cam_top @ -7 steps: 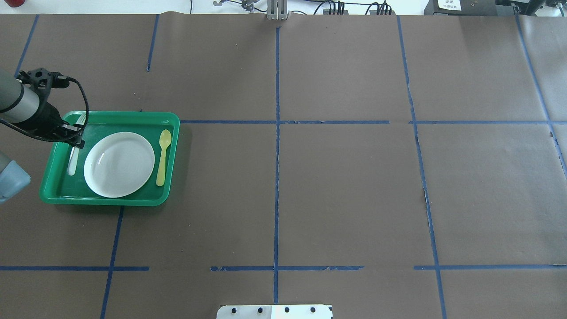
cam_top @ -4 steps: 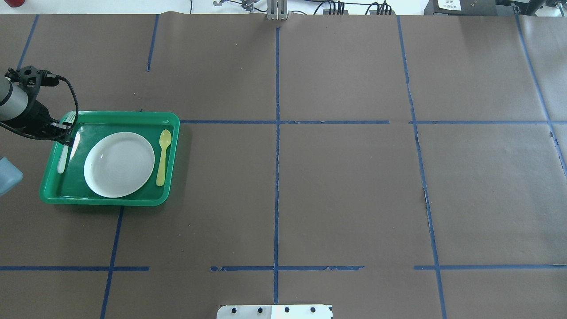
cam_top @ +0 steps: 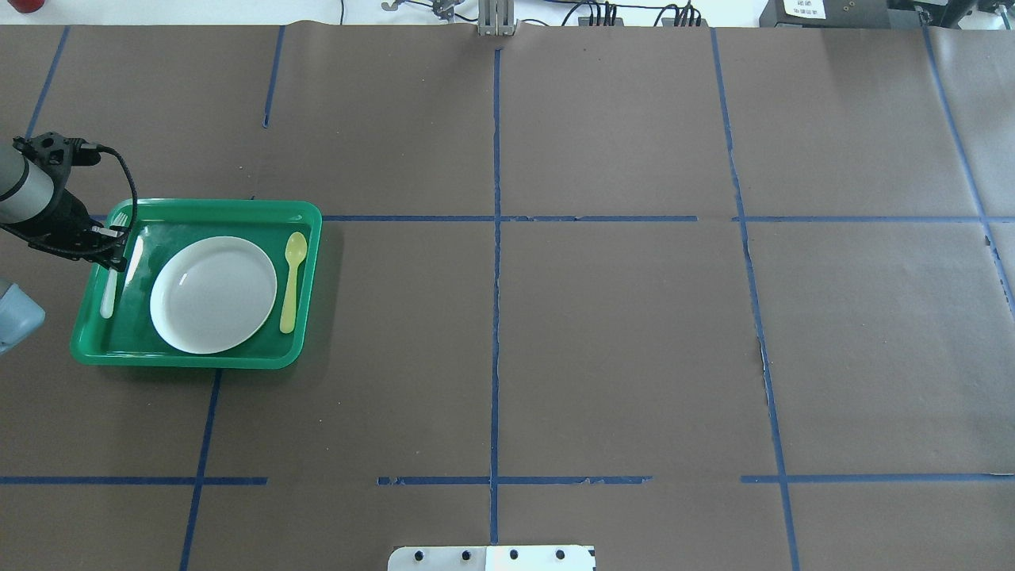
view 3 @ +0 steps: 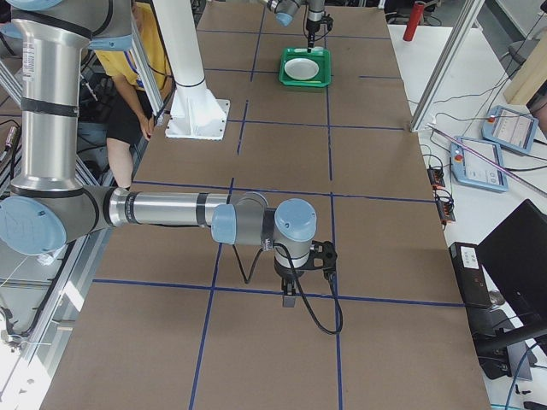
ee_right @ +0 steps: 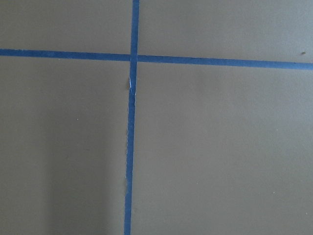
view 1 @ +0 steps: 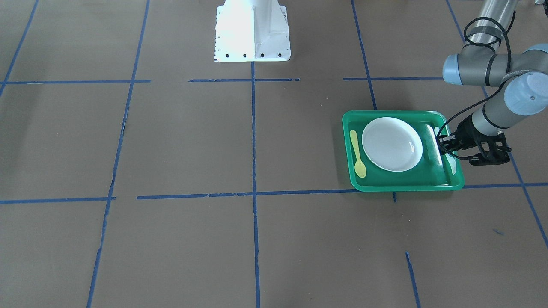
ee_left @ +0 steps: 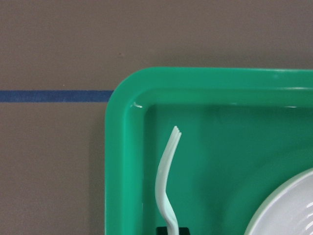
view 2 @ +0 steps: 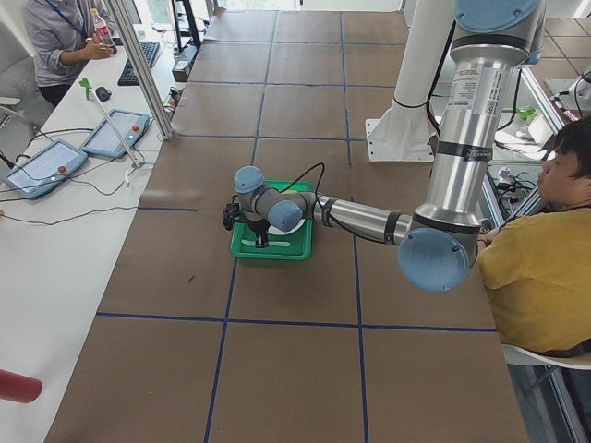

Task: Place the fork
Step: 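Lift the fork with the left gripper and lower it beside the plate, then open the left gripper and raise it away from the tray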

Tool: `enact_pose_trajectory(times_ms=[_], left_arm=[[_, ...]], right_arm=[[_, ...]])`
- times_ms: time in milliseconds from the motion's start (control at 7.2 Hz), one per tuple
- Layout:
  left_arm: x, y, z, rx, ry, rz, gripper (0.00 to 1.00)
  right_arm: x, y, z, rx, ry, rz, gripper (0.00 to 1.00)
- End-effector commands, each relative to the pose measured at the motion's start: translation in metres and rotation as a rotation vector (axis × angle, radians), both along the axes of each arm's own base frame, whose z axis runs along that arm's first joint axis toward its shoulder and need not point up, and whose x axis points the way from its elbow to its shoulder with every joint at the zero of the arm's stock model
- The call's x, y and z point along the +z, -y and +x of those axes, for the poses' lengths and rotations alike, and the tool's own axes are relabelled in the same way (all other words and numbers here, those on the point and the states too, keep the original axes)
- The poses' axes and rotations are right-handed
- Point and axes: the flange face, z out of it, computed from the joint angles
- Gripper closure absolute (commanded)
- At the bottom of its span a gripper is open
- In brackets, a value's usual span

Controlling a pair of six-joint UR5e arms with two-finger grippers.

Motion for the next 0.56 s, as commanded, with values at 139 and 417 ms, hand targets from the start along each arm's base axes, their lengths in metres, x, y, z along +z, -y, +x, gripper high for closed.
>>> enact_pose_trajectory(times_ms=[139,417], left_arm=[[0.005,-0.006,0.019,0.033,0.005,-0.005,0.98],[0.008,-0.008,0.023,0.045,0.004,-0.001,0.39]], right_arm=[[0.0,0.0,0.0,-0.001,0.0,0.001,0.0],[0.0,0.0,0.0,-0.001,0.0,0.001,0.0]])
